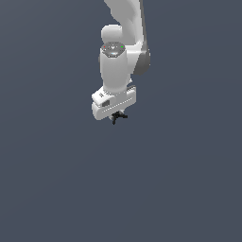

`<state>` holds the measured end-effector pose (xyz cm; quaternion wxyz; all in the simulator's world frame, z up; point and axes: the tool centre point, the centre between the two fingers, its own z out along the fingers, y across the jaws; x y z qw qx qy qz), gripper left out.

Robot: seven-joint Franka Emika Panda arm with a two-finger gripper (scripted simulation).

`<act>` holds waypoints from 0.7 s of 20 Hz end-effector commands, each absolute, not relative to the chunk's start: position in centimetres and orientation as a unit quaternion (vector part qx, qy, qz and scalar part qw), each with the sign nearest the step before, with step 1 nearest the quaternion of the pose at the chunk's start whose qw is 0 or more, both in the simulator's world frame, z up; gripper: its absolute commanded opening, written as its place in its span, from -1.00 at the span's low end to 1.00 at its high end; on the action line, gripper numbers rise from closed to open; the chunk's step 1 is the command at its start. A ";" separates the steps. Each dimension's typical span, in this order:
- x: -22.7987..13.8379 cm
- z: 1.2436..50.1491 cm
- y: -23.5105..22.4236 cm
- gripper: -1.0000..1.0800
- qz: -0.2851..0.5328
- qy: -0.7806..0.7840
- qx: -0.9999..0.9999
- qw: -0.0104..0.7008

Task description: Pick up the object and move it to a goal position.

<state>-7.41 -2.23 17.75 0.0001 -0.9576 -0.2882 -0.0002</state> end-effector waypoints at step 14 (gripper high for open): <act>-8.9 29.5 -7.7 -1.00 0.000 -0.288 -0.958 0.001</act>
